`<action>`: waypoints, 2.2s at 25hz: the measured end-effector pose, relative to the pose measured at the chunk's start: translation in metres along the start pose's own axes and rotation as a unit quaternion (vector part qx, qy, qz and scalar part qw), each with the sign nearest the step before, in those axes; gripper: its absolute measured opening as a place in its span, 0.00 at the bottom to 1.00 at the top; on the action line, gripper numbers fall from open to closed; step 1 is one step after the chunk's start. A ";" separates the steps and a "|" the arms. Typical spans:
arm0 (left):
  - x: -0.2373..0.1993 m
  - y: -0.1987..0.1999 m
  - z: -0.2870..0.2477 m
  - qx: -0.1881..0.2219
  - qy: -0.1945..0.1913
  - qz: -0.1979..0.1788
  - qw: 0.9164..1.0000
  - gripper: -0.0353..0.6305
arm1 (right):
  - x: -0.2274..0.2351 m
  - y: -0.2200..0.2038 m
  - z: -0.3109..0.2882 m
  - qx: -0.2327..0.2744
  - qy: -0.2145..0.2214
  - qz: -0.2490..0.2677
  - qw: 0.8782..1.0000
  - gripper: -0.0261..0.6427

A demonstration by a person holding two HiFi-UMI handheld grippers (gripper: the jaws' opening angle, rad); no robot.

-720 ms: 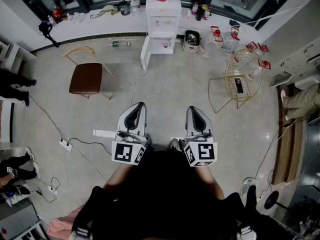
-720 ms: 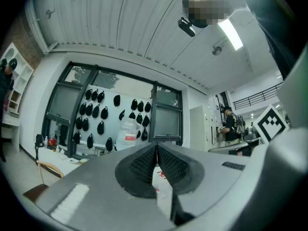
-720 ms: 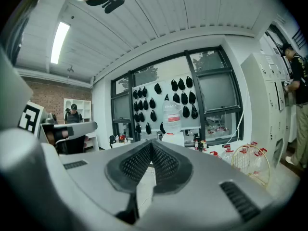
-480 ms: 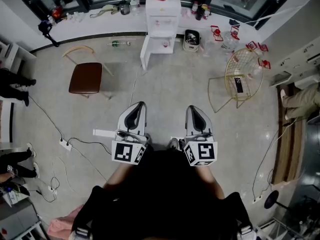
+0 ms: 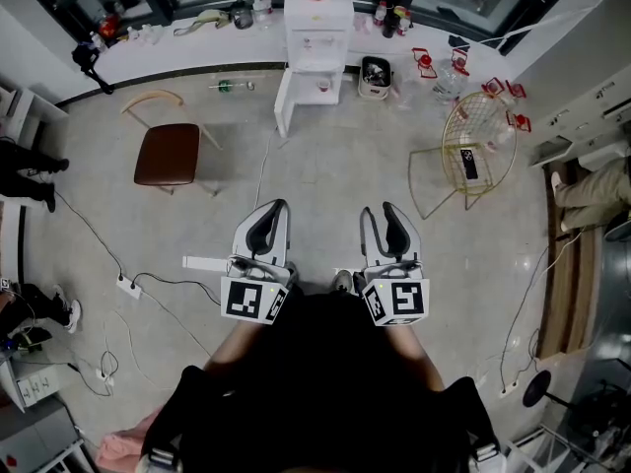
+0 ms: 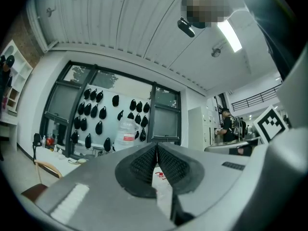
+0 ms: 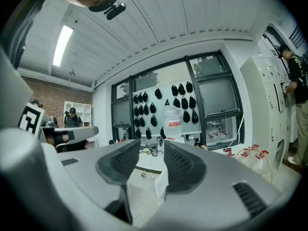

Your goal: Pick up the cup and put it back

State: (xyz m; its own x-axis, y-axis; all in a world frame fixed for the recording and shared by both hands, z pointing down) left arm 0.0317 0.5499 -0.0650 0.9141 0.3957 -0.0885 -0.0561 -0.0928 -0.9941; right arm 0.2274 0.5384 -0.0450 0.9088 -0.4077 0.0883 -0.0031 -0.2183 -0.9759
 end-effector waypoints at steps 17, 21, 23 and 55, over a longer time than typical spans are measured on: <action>-0.062 -0.003 0.019 -0.005 -0.018 0.002 1.000 0.06 | -0.045 -0.017 -0.036 -0.034 -0.025 -0.019 0.999 0.46; -0.082 -0.010 0.022 -0.010 -0.031 0.003 0.999 0.06 | -0.058 -0.022 -0.046 -0.033 -0.039 -0.025 0.998 0.46; -0.092 -0.015 0.021 -0.014 -0.039 0.006 0.999 0.06 | -0.066 -0.025 -0.053 -0.034 -0.043 -0.026 0.998 0.46; -0.199 -0.023 -0.360 -0.033 0.035 0.022 0.999 0.06 | 0.147 -0.013 -0.436 -0.098 0.048 -0.016 0.994 0.46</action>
State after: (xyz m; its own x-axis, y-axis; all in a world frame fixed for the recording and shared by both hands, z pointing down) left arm -0.0045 0.1438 -0.0021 0.9373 0.3250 -0.1257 -0.0728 -0.1701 -0.9827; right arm 0.1791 0.0943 0.0681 0.8663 -0.4778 0.1459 -0.0644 -0.3965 -0.9158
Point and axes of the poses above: the fingertips, and each gripper's own axes: z backward along the fingers, x to its right, y out of its top, the point moved 4 cm from there along z, backward along the fingers, and after that the axes turned 8 degrees about -x, right-handed, at the moved point
